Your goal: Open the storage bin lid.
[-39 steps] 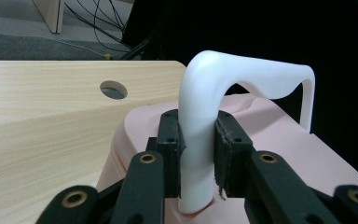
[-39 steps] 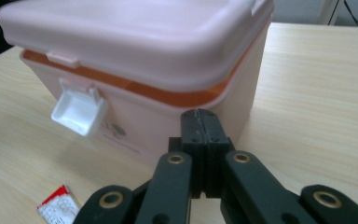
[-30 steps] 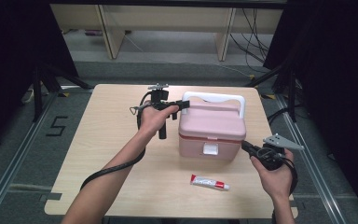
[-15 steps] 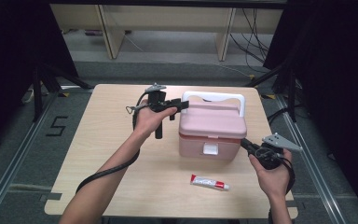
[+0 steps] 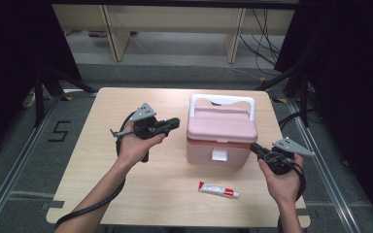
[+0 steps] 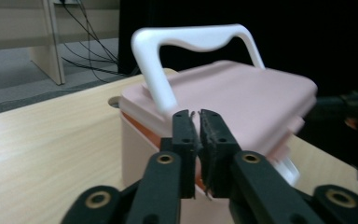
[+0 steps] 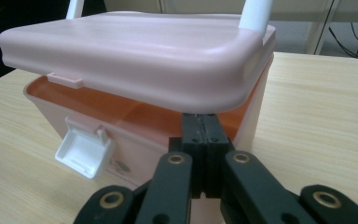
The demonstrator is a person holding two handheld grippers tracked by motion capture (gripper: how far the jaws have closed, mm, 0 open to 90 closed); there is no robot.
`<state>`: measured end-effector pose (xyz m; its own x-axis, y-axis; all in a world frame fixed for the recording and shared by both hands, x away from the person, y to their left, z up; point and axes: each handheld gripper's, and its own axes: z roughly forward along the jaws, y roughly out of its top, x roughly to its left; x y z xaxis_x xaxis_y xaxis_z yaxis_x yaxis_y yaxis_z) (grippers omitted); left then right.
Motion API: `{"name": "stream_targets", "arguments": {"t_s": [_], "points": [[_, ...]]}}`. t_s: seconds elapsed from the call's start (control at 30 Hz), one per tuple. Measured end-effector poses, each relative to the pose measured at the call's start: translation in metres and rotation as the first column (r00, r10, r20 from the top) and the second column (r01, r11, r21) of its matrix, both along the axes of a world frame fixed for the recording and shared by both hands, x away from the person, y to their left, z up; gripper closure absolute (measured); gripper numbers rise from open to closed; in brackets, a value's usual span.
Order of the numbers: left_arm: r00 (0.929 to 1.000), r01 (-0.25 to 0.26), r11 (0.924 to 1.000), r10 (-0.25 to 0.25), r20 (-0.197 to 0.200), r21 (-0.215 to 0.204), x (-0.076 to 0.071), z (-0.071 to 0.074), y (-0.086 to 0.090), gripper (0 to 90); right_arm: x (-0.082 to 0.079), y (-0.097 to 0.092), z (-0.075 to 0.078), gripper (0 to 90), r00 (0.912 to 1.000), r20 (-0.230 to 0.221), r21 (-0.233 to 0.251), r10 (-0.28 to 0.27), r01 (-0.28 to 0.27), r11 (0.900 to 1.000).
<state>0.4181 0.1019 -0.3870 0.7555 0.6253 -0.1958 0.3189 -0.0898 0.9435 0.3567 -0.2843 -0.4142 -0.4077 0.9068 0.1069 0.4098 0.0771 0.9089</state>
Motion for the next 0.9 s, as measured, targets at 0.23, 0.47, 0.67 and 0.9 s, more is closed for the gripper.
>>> {"name": "stream_targets", "arguments": {"t_s": [0.23,0.47,0.67,0.9], "points": [[0.9995,0.029,0.9995,-0.029,0.016,0.01,-0.021,-0.023,-0.006,89.6,0.0,0.002,0.005,90.0,1.0,-0.005,0.019,-0.008,0.008,0.9998],[0.9974,0.039,0.9991,-0.04,0.061,0.015,-0.021,-0.037,-0.025,89.6,0.001,0.002,0.009,90.0,0.9999,0.003,0.006,-0.016,0.016,0.9999],[0.9982,0.019,0.9997,-0.02,0.057,0.018,-0.013,-0.049,-0.037,89.6,0.003,0.004,0.011,90.0,0.9998,0.007,0.022,-0.019,0.019,0.9996],[0.9979,0.015,0.9998,-0.016,0.063,0.013,-0.006,-0.052,-0.045,89.6,0.005,0.004,0.015,90.0,0.9994,0.022,0.011,-0.026,0.026,0.9996]]}}
